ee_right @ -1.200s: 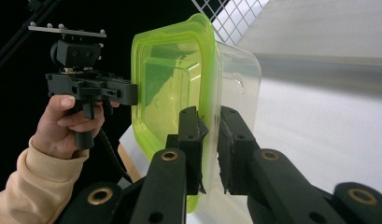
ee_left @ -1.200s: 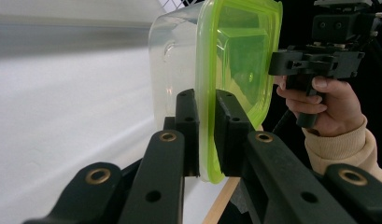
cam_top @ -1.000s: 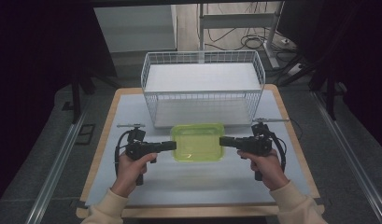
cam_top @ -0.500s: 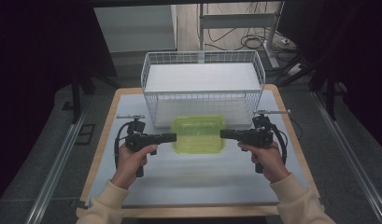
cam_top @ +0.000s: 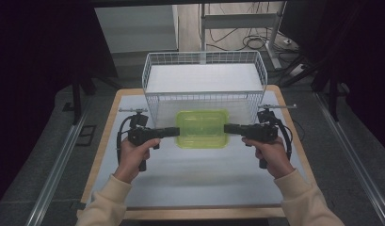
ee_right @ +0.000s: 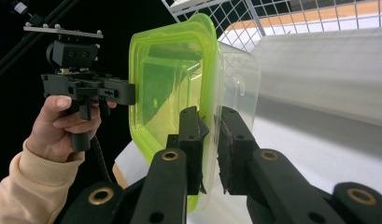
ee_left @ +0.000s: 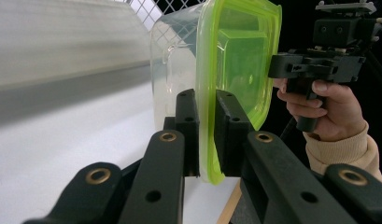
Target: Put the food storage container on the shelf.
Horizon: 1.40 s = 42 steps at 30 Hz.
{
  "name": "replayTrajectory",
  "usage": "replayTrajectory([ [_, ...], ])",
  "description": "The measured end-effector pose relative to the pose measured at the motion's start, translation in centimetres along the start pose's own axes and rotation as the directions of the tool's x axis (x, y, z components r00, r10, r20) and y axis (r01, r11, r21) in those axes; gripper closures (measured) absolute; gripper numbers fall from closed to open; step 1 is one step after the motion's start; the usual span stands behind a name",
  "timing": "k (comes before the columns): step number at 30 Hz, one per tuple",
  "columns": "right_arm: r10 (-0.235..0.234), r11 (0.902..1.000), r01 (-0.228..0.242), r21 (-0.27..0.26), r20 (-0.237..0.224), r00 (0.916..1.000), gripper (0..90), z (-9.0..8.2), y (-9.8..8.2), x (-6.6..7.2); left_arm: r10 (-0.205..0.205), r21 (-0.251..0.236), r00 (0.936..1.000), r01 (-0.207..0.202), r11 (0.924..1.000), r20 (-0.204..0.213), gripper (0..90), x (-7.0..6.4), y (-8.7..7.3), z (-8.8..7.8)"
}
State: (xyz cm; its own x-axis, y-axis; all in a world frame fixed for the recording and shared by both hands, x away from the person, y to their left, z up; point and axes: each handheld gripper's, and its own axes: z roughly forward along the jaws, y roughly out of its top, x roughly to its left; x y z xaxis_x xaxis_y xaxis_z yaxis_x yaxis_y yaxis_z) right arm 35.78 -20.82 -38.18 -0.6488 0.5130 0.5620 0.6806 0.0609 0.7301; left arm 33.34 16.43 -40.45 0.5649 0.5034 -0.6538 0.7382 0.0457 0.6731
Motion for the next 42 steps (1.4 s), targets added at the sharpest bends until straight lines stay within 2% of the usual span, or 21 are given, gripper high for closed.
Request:
replayTrajectory([
  [26, -0.040, 0.9983, 0.041, -0.040, 0.028, 0.9988, 80.8, -0.5, 4.3, 0.6, 0.040, -0.018, 0.9989, -0.040, 0.9990, -0.022, 81.6, -1.1, 4.8, -0.2],
  [35, -0.036, 0.9978, 0.038, -0.055, 0.025, 0.9990, 80.8, -0.4, 5.8, 0.3, 0.048, -0.017, 0.9985, -0.049, 0.9987, -0.025, 81.5, -1.1, 6.4, -0.1],
  [42, -0.030, 0.9976, 0.033, -0.062, 0.040, 0.9988, 80.8, -0.2, 7.1, -0.3, 0.052, -0.013, 0.9979, -0.053, 0.9985, -0.037, 81.5, -0.9, 7.8, 0.3],
])
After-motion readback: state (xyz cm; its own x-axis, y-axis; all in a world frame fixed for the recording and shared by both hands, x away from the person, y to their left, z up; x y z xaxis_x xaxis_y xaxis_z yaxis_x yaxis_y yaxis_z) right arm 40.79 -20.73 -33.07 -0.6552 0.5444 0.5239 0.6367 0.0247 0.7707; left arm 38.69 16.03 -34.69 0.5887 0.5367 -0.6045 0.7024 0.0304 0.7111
